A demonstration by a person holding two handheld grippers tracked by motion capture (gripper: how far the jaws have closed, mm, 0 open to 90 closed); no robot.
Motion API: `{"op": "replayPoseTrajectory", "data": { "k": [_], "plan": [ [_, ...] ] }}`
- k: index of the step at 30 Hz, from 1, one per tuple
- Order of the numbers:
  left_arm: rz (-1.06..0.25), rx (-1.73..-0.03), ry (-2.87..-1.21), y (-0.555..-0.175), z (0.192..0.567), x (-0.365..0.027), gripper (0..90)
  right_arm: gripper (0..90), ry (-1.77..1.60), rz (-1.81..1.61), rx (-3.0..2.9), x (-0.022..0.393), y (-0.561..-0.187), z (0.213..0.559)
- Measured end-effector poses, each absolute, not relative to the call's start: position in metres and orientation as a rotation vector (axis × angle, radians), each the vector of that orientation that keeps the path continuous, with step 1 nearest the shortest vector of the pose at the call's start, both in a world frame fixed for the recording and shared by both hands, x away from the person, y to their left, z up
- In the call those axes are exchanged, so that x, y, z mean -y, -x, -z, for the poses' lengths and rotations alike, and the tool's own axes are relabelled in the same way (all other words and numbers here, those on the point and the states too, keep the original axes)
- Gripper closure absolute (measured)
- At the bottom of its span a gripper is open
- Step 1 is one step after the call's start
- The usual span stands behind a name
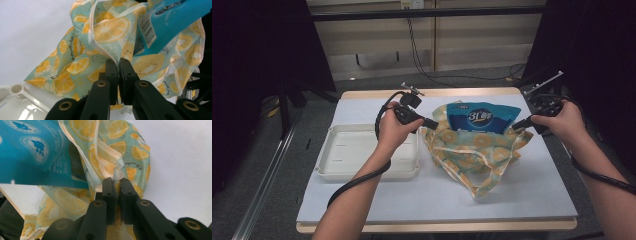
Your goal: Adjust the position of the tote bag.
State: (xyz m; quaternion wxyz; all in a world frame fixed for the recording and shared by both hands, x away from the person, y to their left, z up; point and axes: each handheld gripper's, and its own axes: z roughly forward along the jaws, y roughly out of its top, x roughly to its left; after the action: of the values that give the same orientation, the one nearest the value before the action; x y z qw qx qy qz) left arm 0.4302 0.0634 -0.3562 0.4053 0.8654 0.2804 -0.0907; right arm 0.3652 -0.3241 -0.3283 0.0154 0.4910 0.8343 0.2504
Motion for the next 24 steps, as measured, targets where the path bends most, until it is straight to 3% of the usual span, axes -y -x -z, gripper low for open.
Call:
{"op": "replayPoseTrajectory", "data": {
  "k": [4,18,19,24],
  "plan": [
    [0.278,-0.745,-2.156,-0.433,0.361,-0.062,88.7,84.8,-1.530,-0.788,-2.587,0.326,-0.365,0.330],
    [0.248,-0.798,-2.205,-0.440,0.377,-0.068,90.0,89.4,-1.572,-0.815,-2.532,0.331,-0.363,0.345],
    [0.266,-0.831,-2.155,-0.438,0.379,-0.066,90.0,89.5,-1.568,-0.818,-2.535,0.331,-0.363,0.346],
    [0.268,-0.796,-2.219,-0.440,0.383,-0.067,90.0,89.7,-1.568,-0.816,-2.517,0.332,-0.363,0.350]
  ]
}}
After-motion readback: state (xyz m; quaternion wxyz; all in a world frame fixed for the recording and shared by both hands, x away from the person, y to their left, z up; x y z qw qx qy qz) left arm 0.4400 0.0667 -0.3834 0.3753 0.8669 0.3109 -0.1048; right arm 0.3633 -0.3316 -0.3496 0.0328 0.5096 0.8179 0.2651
